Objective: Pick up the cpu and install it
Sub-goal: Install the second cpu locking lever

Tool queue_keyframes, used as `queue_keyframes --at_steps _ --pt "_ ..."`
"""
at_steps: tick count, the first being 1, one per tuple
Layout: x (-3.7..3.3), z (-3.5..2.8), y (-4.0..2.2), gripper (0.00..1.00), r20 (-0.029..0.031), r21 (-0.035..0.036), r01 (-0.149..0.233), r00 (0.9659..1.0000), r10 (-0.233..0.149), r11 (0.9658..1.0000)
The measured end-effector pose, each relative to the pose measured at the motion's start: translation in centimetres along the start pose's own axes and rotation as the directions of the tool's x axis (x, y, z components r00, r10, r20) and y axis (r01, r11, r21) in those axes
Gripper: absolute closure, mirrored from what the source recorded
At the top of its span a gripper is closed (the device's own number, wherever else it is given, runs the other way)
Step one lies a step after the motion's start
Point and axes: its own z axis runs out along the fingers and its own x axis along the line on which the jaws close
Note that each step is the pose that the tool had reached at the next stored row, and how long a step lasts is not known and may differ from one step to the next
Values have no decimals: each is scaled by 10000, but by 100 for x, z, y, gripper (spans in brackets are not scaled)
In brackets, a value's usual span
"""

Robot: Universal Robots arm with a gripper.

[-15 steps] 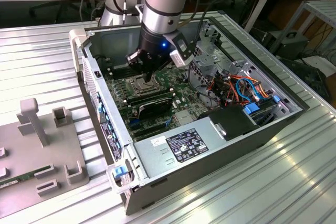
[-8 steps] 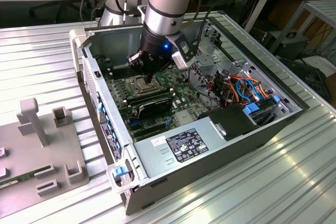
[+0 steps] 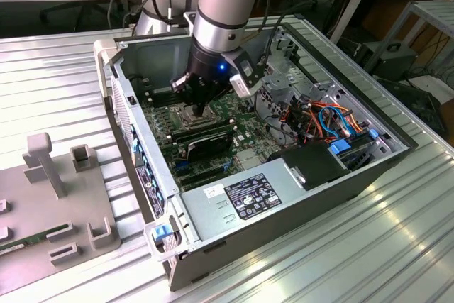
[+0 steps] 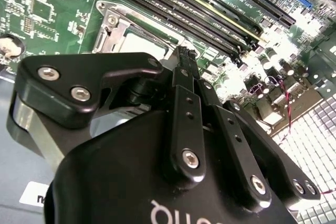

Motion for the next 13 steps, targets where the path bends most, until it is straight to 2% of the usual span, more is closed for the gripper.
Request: queue_keyframes --at_steps 3,7,13 --pt "29 46 1 89 1 52 -1 10000 1 10000" --pt "66 145 -2 89 3 106 -2 10000 2 9999" --pt "137 259 -8 89 15 108 -2 10000 2 9999"
